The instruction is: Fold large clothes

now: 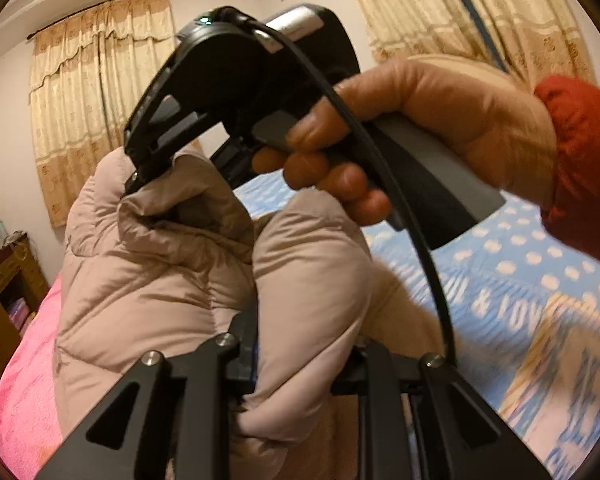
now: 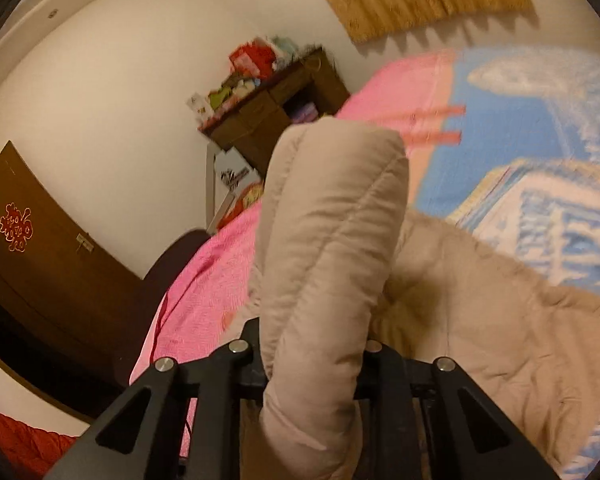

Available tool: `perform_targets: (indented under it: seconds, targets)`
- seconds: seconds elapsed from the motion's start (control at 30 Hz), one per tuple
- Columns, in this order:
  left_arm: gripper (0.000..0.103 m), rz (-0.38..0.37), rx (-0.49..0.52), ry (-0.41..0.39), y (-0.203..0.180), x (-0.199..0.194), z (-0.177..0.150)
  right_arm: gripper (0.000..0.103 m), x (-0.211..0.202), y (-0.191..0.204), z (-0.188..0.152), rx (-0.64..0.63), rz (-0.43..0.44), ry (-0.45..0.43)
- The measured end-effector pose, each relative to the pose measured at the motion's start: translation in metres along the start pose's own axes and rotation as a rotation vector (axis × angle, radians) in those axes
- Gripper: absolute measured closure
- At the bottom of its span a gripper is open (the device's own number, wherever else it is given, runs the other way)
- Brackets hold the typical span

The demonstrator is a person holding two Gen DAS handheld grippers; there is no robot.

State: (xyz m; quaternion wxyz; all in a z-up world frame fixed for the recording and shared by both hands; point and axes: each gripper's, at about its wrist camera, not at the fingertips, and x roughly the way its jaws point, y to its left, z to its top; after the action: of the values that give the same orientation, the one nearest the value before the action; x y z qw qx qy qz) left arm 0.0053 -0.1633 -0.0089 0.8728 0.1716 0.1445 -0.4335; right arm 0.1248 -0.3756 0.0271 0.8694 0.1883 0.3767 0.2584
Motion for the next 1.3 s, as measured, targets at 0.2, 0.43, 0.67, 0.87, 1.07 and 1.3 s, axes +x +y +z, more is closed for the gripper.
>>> perform_targets:
  seconds: [0.2, 0.43, 0.67, 0.87, 1.07, 1.3]
  targets:
    - [0.081, -0.108, 0.034, 0.021, -0.041, 0.029, 0.014, 0.082, -0.046, -0.07, -0.025, 0.125, -0.073, -0.025]
    - [0.079, -0.066, 0.112, 0.135, -0.08, 0.056, -0.007, 0.082, -0.022, -0.162, -0.09, 0.354, 0.039, -0.095]
    - [0.068, -0.254, -0.054, 0.12, -0.013, -0.031, 0.004, 0.081, -0.02, -0.169, -0.1, 0.342, 0.08, -0.167]
    - [0.017, -0.159, -0.26, -0.002, 0.082, -0.062, 0.045, 0.054, -0.058, -0.146, -0.099, 0.354, 0.07, -0.327]
    - [0.017, 0.07, -0.305, 0.064, 0.137, 0.019, 0.069, 0.017, -0.148, -0.134, -0.099, 0.41, 0.087, -0.532]
    - [0.017, 0.099, -0.376, 0.155, 0.155, 0.084, 0.044, 0.027, -0.109, -0.162, -0.135, 0.512, -0.227, -0.175]
